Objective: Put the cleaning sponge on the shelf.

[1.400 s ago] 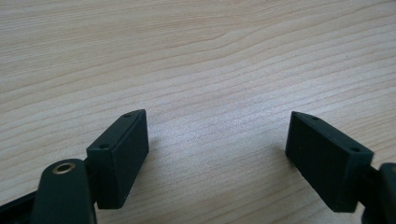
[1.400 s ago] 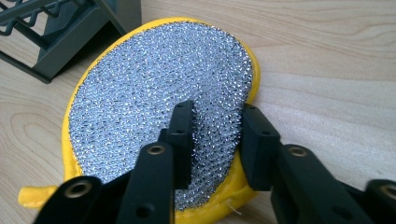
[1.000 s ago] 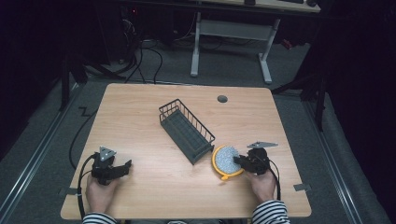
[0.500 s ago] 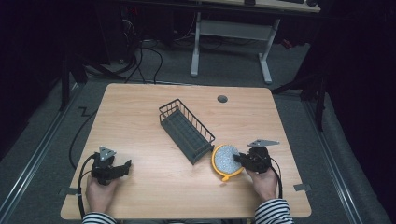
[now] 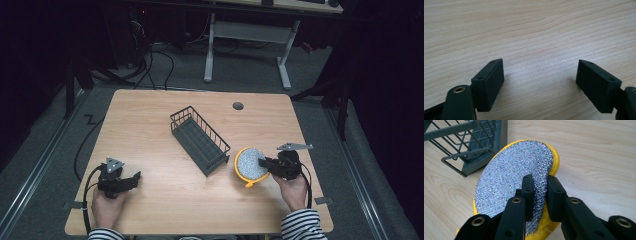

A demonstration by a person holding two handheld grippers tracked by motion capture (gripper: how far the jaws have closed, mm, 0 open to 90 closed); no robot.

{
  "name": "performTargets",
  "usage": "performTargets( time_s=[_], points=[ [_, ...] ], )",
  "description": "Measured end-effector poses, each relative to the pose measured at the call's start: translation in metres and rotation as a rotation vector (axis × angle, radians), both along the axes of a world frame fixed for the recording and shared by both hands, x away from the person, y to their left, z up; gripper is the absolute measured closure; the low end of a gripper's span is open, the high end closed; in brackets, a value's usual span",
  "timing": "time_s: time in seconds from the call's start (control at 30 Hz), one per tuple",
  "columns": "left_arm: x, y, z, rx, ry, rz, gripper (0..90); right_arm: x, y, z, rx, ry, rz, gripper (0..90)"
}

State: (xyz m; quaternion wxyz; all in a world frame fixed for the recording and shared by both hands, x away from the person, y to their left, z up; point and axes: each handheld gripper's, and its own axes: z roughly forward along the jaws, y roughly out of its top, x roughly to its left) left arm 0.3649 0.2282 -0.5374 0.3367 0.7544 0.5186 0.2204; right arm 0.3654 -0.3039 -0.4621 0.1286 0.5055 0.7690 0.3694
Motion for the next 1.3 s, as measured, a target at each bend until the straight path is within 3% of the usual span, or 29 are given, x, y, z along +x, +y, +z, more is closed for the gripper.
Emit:
performTargets(
  time_s=[0.33, 0.8, 1.3],
  points=[
    [0.000, 0.000, 0.000, 0.000, 0.000, -0.002, 22.7, 0.015, 0.003, 0.035, -0.041, -0.063, 0.007, 78.6],
    [0.000, 0.000, 0.000, -0.001, 0.000, 0.000, 23.0, 0.034, 0.021, 0.069, -0.082, -0.109, 0.052, 78.5],
    [0.000, 0.000, 0.000, -0.001, -0.001, 0.000, 23.1, 0.061, 0.058, 0.088, -0.082, -0.163, 0.090, 78.2]
  ],
)
